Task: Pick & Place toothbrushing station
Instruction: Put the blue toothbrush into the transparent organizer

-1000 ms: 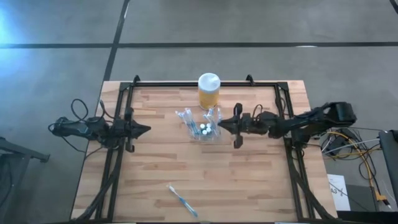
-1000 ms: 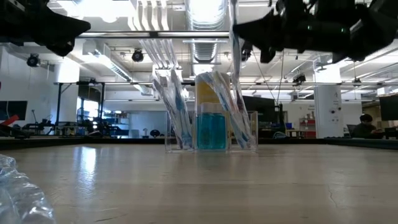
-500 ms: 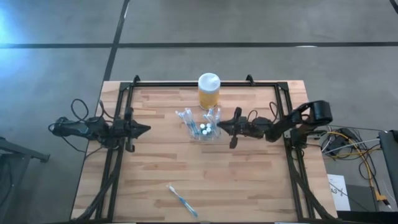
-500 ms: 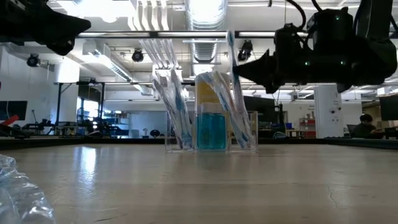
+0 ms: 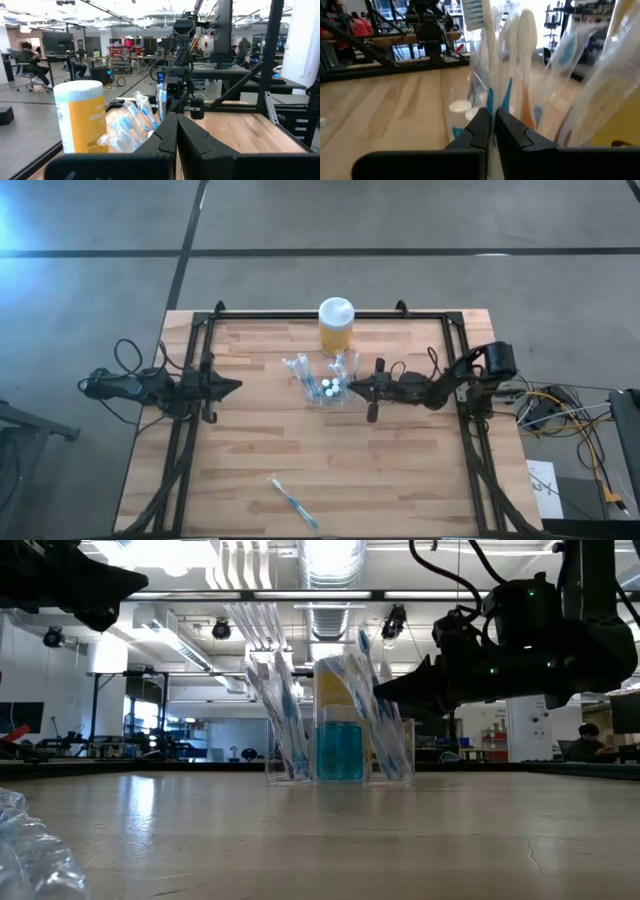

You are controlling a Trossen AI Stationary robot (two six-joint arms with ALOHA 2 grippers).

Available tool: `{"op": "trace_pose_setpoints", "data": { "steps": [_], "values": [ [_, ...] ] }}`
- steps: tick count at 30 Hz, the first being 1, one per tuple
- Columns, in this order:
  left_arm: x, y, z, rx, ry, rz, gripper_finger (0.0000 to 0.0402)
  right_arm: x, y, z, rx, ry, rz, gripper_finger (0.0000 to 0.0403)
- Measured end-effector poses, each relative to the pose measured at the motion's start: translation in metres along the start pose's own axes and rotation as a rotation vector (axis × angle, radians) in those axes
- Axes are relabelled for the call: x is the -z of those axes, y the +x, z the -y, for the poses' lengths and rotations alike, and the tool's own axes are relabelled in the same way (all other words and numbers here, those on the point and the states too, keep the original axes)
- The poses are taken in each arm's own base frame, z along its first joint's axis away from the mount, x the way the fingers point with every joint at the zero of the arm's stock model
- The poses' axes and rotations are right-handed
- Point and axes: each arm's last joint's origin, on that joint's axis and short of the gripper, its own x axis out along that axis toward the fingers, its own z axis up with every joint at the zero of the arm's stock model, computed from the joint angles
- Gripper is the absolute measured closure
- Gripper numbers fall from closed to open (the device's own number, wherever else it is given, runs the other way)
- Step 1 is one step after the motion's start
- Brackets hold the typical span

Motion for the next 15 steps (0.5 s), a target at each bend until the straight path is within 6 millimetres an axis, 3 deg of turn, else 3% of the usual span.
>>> {"op": "trace_pose_setpoints", "data": {
  "steps": [15],
  "values": [
    [0.0,0.0,-0.0001,-0.005,-0.009,0.0,0.0394,0.0088,0.0004,0.0018,0.032,0.02,-0.058,0.039]
  ]
}}
